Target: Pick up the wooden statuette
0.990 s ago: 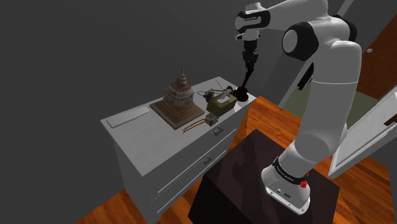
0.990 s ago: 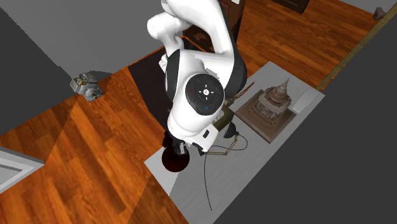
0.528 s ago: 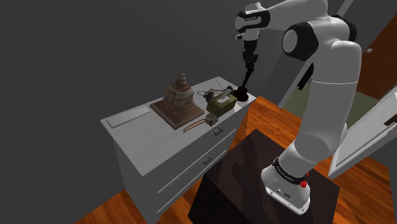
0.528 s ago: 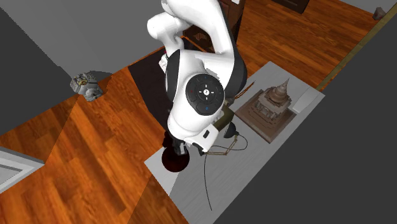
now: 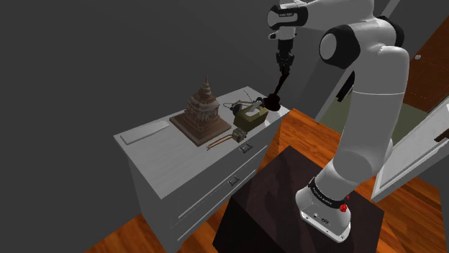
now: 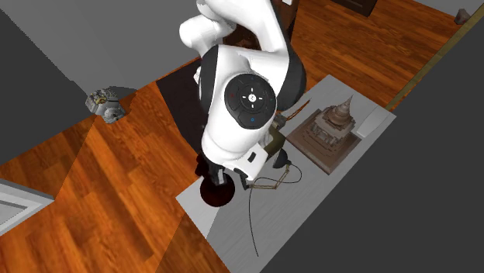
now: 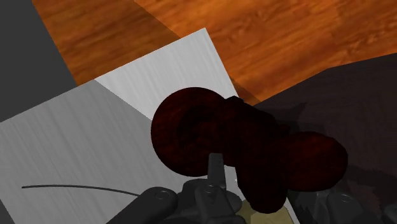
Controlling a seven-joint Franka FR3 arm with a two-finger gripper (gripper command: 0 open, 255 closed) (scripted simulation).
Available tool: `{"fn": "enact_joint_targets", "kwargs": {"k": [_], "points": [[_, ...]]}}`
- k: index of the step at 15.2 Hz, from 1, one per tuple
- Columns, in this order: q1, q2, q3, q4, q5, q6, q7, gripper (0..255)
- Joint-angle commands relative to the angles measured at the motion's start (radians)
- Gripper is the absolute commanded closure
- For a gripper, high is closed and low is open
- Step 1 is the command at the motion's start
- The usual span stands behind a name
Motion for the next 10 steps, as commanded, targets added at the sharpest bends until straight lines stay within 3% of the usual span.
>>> {"fn": "enact_joint_targets", "kwargs": {"k": [1, 10], "points": [[-0.003, 0.002, -0.001, 0.031, 0.000, -0.028, -0.005, 255], [-0.018, 0.017, -0.004, 0.150, 0.005, -0.130, -0.027, 255]]}}
